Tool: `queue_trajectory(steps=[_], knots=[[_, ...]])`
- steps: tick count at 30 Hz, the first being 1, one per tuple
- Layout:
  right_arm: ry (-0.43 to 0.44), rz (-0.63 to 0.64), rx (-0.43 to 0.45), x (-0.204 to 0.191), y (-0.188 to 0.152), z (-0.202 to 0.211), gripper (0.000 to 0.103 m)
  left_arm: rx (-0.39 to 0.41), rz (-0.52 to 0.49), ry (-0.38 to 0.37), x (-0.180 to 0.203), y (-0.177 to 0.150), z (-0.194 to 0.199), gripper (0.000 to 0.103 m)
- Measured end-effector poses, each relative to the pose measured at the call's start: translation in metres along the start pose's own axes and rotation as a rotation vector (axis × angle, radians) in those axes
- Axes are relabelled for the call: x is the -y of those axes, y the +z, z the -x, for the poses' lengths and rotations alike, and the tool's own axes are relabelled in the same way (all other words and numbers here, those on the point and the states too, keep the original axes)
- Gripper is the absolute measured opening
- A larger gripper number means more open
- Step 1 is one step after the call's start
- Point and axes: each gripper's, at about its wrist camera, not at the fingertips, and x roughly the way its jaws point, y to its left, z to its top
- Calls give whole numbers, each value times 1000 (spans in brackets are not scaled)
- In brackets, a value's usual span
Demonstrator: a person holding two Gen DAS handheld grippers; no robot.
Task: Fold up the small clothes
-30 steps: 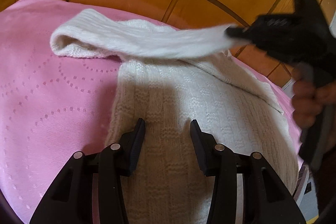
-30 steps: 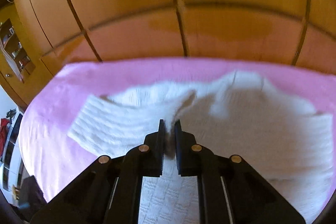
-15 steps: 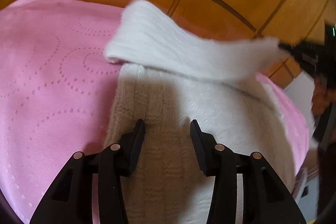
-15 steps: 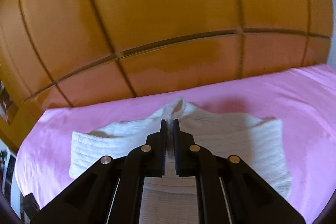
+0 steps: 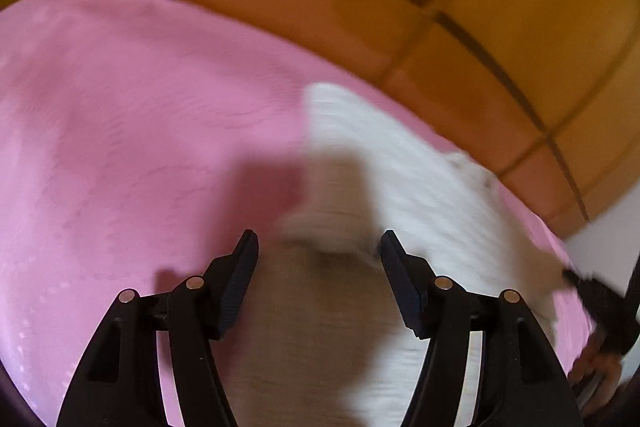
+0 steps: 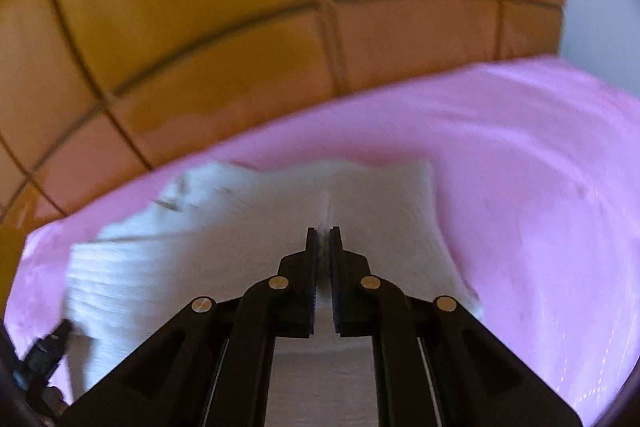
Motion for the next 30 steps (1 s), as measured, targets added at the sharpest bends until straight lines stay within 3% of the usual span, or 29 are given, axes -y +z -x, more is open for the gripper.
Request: queue_trajectory(steps=[3, 6, 11, 12, 13, 16, 18, 19, 23, 27, 28, 30], knots=[[-8, -55, -62, 20, -16, -21, 5, -5, 9, -28, -16, -1, 3, 63], [-2, -65, -56, 26, -22, -26, 5, -14, -13, -10, -17, 0, 13, 63], [6, -59, -47, 28, -20, -22, 8, -9, 32, -67, -31, 8, 33, 63], [17, -63, -43, 30, -19, -19, 15, -1, 37, -82, -30, 14, 36, 63], [35, -76, -37, 32, -18, -15, 32, 4, 40, -89, -30, 19, 37, 63], [68, -81, -14, 30, -16, -5, 40, -9, 45, -117, -33, 39, 31, 63], [104, -85, -32, 28, -16, -6, 54, -32, 62, -124, -33, 50, 20, 63], [113, -88, -43, 28, -17, -7, 54, -42, 65, -128, -32, 56, 12, 63], [120, -75, -65, 25, -17, -13, 48, -104, 82, -151, -27, 69, -18, 63], [111, -47, -89, 18, -14, -24, 26, -145, 80, -160, -17, 75, -46, 63], [103, -30, -91, 15, -13, -26, 11, -151, 76, -162, -14, 74, -50, 51], [93, -5, -83, 11, -11, -23, 8, -159, 27, -188, -2, 74, -55, 15]])
